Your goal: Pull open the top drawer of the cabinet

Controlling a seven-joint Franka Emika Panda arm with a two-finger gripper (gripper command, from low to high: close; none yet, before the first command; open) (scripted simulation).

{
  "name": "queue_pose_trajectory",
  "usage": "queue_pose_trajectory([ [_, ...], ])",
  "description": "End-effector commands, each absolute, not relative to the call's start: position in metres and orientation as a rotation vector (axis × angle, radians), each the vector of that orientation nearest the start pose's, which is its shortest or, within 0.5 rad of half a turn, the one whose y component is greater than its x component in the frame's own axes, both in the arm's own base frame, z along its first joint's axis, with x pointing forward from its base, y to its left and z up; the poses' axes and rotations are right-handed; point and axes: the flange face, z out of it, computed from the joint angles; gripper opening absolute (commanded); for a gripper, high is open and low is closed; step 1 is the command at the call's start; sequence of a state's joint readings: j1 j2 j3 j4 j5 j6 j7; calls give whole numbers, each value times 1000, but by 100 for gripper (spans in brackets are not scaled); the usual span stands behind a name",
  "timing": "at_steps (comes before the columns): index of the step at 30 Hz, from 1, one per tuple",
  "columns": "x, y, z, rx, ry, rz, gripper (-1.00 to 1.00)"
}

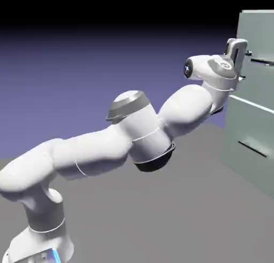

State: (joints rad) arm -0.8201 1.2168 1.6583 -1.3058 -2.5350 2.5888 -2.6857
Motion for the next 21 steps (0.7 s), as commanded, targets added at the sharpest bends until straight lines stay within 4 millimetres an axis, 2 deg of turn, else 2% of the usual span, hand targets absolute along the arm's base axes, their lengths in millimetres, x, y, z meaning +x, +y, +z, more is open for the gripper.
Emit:
queue_pose_trajectory([
  [1,730,46,569,-615,1482,-613,0],
  [6,756,45,574,-612,1479,-610,0],
  [12,780,46,569,-614,1482,-613,0],
  [13,780,46,569,-614,1482,-613,-100],
  [21,752,46,569,-614,1482,-613,-100],
])
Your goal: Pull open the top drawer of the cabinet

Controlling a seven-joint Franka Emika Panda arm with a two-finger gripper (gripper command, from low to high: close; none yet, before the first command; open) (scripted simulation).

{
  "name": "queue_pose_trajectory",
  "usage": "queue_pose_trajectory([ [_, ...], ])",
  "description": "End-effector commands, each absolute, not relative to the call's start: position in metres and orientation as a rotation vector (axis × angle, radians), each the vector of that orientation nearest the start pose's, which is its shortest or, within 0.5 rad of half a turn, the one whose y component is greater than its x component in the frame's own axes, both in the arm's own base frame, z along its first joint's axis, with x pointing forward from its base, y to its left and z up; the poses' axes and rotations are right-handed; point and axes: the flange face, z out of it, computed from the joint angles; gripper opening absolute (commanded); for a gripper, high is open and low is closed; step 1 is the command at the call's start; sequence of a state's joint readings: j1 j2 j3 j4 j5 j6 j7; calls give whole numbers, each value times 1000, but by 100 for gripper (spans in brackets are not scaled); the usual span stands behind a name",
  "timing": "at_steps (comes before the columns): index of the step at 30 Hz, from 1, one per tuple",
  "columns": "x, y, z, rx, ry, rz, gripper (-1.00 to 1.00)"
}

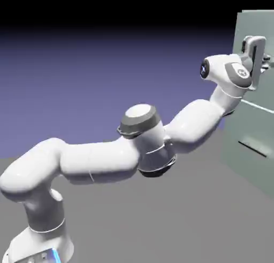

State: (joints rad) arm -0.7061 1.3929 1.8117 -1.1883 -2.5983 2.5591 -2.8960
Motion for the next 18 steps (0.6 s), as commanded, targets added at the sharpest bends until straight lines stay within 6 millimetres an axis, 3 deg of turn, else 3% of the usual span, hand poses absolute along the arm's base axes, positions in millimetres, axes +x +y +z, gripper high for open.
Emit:
queue_pose_trajectory([
  [1,747,46,569,-614,1482,-613,-100],
  [10,693,46,569,-614,1482,-613,-100],
  [18,629,46,569,-615,1482,-613,-100],
])
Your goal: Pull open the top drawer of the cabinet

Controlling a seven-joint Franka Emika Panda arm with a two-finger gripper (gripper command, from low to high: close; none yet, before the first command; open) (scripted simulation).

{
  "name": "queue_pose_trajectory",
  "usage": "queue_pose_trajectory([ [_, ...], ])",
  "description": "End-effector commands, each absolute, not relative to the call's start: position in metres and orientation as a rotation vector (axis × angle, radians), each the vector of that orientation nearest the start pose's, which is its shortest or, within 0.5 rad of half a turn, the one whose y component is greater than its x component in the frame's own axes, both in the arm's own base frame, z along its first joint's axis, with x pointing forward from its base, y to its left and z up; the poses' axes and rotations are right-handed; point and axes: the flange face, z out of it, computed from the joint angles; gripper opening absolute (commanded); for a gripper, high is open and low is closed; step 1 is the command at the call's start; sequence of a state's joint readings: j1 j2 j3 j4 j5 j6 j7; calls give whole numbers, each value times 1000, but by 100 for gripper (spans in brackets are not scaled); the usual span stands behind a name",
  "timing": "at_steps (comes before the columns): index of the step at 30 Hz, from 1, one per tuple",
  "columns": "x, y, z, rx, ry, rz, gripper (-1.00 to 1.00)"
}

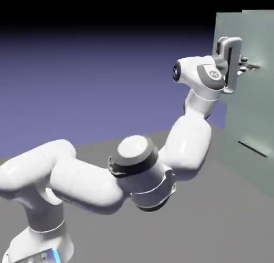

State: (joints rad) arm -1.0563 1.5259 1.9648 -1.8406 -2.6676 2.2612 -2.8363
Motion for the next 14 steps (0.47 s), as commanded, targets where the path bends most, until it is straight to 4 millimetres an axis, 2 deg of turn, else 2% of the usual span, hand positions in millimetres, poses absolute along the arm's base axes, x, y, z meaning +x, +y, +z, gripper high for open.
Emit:
queue_pose_trajectory([
  [1,620,46,569,-615,1482,-613,-100],
  [10,529,46,569,-614,1482,-613,-100],
  [11,524,46,569,-614,1482,-613,-100],
  [12,524,46,569,-614,1482,-613,100],
  [13,524,46,569,-614,1482,-613,100],
  [14,512,45,569,-614,1482,-612,100],
])
